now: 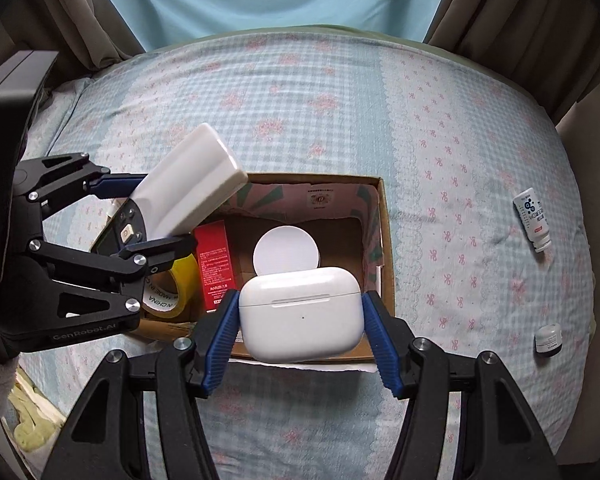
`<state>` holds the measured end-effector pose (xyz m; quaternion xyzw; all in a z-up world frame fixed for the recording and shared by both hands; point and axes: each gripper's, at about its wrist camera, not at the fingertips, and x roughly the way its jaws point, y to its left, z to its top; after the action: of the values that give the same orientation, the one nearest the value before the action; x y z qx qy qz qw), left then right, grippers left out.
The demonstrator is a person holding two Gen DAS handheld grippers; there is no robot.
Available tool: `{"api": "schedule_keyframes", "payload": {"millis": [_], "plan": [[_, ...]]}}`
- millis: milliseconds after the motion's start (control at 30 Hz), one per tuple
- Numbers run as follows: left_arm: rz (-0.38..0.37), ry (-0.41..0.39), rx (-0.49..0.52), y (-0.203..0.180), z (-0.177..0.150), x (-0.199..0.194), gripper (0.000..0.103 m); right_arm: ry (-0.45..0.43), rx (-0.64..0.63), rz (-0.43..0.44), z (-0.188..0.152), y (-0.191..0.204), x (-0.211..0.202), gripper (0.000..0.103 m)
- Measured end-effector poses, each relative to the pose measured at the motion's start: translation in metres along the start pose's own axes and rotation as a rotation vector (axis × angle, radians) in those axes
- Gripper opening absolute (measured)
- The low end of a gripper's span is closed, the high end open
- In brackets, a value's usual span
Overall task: Organize rigid objects
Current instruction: 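Lower the remote and earbud case into the cardboard box and open both tools, then withdraw both tools from the box toward the white bottle and jar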
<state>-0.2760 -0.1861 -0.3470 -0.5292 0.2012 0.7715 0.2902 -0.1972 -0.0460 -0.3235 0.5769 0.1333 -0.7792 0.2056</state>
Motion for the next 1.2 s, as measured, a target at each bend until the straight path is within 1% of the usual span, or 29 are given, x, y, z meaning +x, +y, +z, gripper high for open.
{"api": "schedule_keyframes", "payload": {"millis": [133,200,267,333,400,533,633,667,700,733,767,800,833,967,1067,1200], "plan": [[-0.003,0.037,0.072,-0.002,0.005,0.032,0.056,0.026,-0.080,-0.035,-0.004,0.006,0.030,0.056],[-0.015,0.052,0.083,0.001,0.007,0.044,0.056,0.042,-0.105,-0.045,-0.005,0.006,0.042,0.056],[-0.030,0.064,0.088,0.002,0.009,0.053,0.056,0.058,-0.107,-0.040,-0.005,0.004,0.052,0.056],[-0.041,0.054,0.123,-0.002,0.011,0.055,0.056,0.073,-0.103,-0.038,-0.005,0.001,0.060,0.056],[-0.035,0.067,0.155,-0.009,0.013,0.059,0.056,0.085,-0.106,-0.041,-0.005,-0.001,0.066,0.056],[-0.072,0.077,0.142,-0.008,0.011,0.065,0.056,0.106,-0.115,-0.047,-0.010,-0.003,0.071,0.057],[-0.076,0.071,0.140,-0.006,0.010,0.065,0.057,0.109,-0.149,-0.049,-0.017,-0.002,0.070,0.057],[-0.082,0.071,0.133,-0.005,0.010,0.064,0.059,0.104,-0.164,-0.054,-0.018,-0.002,0.071,0.057],[-0.097,0.061,0.121,-0.003,0.010,0.061,0.073,0.102,-0.174,-0.054,-0.020,-0.001,0.071,0.057],[-0.111,0.045,0.103,0.001,0.010,0.057,0.087,0.101,-0.178,-0.041,-0.022,-0.002,0.071,0.061],[-0.121,0.032,0.080,0.004,0.010,0.053,0.102,0.095,-0.174,-0.033,-0.022,-0.002,0.070,0.081],[-0.135,0.036,0.059,0.008,0.010,0.051,0.103,0.085,-0.169,-0.025,-0.023,-0.003,0.068,0.095],[-0.153,0.042,0.037,0.012,0.009,0.050,0.103,0.067,-0.163,-0.012,-0.024,-0.004,0.065,0.103],[-0.157,0.050,-0.049,0.025,0.002,0.048,0.103,0.052,-0.151,-0.010,-0.025,-0.006,0.059,0.103],[-0.123,0.050,-0.075,0.028,-0.004,0.043,0.103,0.045,-0.161,-0.015,-0.026,-0.006,0.054,0.103],[-0.114,0.047,-0.108,0.029,-0.010,0.031,0.103,0.043,-0.153,-0.014,-0.023,-0.007,0.050,0.103]]}}
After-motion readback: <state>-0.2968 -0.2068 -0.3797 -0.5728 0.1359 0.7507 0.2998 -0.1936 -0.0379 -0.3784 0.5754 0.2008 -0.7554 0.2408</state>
